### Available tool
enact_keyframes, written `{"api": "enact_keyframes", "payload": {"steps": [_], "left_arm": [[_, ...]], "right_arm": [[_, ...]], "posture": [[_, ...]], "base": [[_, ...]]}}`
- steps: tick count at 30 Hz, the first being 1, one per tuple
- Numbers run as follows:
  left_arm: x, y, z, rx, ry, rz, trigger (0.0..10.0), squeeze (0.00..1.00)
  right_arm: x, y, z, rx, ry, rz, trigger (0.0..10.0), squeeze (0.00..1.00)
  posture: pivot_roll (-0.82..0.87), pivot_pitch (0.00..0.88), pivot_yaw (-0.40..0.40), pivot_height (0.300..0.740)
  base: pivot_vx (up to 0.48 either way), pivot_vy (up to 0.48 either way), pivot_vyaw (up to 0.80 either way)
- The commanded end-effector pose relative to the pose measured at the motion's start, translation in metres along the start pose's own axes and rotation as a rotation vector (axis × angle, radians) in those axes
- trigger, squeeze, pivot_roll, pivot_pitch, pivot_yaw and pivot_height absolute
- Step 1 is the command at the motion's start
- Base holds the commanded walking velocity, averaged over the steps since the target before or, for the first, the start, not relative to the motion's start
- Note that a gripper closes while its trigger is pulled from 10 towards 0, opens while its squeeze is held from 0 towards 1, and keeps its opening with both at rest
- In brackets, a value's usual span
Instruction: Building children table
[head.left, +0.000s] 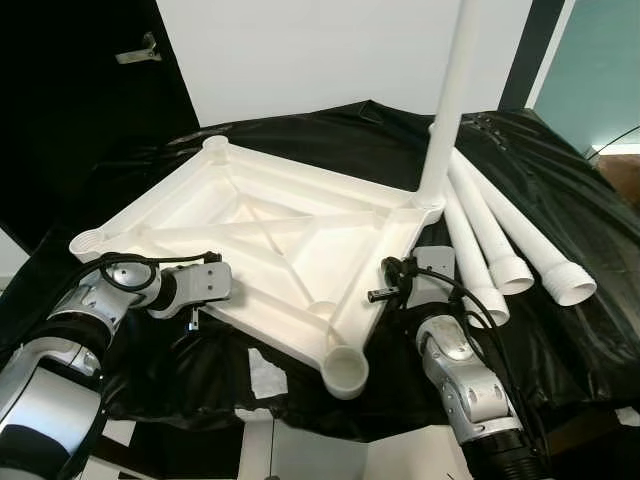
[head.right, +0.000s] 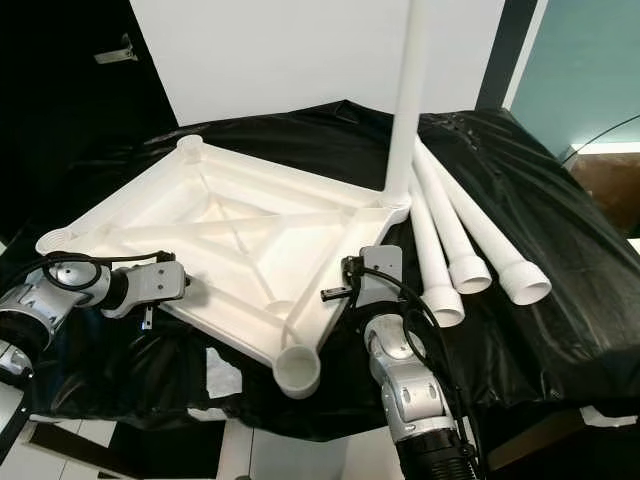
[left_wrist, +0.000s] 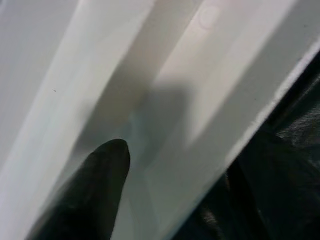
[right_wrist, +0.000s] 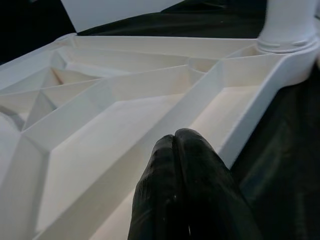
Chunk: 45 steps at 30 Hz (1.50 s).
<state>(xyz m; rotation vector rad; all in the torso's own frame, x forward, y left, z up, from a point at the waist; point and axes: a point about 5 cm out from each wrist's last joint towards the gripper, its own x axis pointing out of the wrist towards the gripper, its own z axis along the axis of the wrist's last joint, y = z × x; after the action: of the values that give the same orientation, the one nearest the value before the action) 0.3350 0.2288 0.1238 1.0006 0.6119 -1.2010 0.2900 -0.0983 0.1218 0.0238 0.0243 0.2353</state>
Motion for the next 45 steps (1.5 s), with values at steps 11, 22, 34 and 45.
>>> {"api": "enact_keyframes", "payload": {"steps": [11, 22, 34, 45], "left_arm": [[0.034, -0.019, 0.038, -0.117, -0.272, -0.195, 0.0, 0.00], [0.069, -0.009, 0.061, -0.350, -0.283, 0.002, 0.0, 0.00], [0.077, -0.011, 0.061, -0.545, -0.284, 0.077, 0.0, 0.00], [0.090, -0.021, 0.055, -0.758, -0.297, 0.279, 0.0, 0.00]], "right_arm": [[-0.001, 0.001, -0.001, 0.008, 0.008, 0.004, 10.0, 0.00], [-0.001, 0.000, -0.001, 0.008, 0.009, -0.004, 10.0, 0.00], [-0.001, 0.000, -0.002, 0.009, 0.012, -0.009, 10.0, 0.00], [-0.001, 0.001, -0.003, 0.014, 0.014, -0.003, 10.0, 0.00]], "posture": [[-0.16, 0.025, 0.063, 0.740], [-0.17, 0.027, 0.066, 0.740], [-0.16, 0.023, 0.075, 0.740], [-0.14, 0.023, 0.070, 0.740]], "base": [[0.000, 0.000, 0.00], [0.000, 0.000, 0.00], [0.000, 0.000, 0.00], [0.000, 0.000, 0.00]]}}
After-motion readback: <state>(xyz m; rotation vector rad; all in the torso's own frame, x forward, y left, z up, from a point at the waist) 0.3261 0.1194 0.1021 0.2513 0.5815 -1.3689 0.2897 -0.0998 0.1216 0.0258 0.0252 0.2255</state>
